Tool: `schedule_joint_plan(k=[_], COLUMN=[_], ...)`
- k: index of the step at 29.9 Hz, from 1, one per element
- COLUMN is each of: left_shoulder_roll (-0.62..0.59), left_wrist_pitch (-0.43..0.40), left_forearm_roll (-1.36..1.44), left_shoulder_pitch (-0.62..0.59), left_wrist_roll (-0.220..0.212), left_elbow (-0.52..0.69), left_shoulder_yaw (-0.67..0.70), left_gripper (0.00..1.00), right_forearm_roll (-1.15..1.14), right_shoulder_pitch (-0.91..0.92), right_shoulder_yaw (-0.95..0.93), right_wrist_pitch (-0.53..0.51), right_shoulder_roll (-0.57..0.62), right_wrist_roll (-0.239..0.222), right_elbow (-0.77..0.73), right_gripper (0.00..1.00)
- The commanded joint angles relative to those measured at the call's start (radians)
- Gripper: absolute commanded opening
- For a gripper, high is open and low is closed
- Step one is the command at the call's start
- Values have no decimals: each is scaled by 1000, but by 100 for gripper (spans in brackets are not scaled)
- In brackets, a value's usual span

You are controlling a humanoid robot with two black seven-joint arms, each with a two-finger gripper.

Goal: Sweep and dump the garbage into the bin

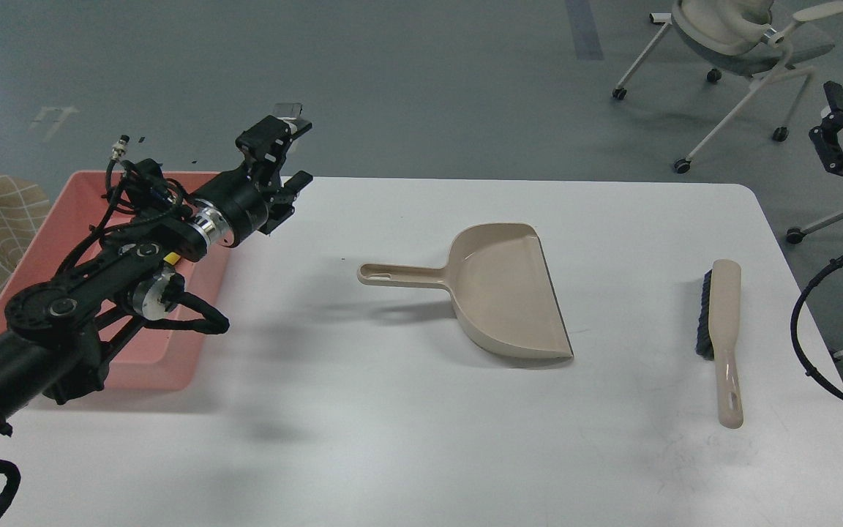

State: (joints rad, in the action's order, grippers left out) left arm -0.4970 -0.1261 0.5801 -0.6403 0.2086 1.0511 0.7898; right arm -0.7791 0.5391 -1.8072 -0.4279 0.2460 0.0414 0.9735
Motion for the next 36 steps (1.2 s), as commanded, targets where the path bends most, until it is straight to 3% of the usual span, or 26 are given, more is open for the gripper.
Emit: schedule_joint_plan(k=[1,7,11,15,22,28,36], left_shoulder_roll=[6,0,0,6,6,-6,-12], left_wrist_pitch=[-12,-76,-154,-164,-161,-158,-147], left_forearm_roll=[-95,-259,-322,-322,-312,-306,-306], left_shoulder_pitch=[2,28,134,159,160,160,163], left_wrist_roll=[-2,-2,-11,-18,-29,-115,-112], left_elbow=[1,4,33,37,33,20,17], left_shoulder_yaw=[126,310,462,471,467,465,467], left_gripper=[97,97,97,97,97,97,97], right_forearm_roll=[21,47,150,156,162,164,164], right_shoulder_pitch=[13,38,68,120,154,176,176], right_shoulder_yaw=[0,11,67,184,221,221,224], right_wrist_pitch=[-5,-37,-61,-61,-51,-55,-48], right_shoulder_roll=[-4,-10,-25,-14,-37,-43,-59], right_wrist_roll=[3,-6,-12,-23,-41,-34,-34], right_elbow=[2,-7,-24,-53,-136,-193,-196], right_gripper=[100,100,100,100,100,100,100])
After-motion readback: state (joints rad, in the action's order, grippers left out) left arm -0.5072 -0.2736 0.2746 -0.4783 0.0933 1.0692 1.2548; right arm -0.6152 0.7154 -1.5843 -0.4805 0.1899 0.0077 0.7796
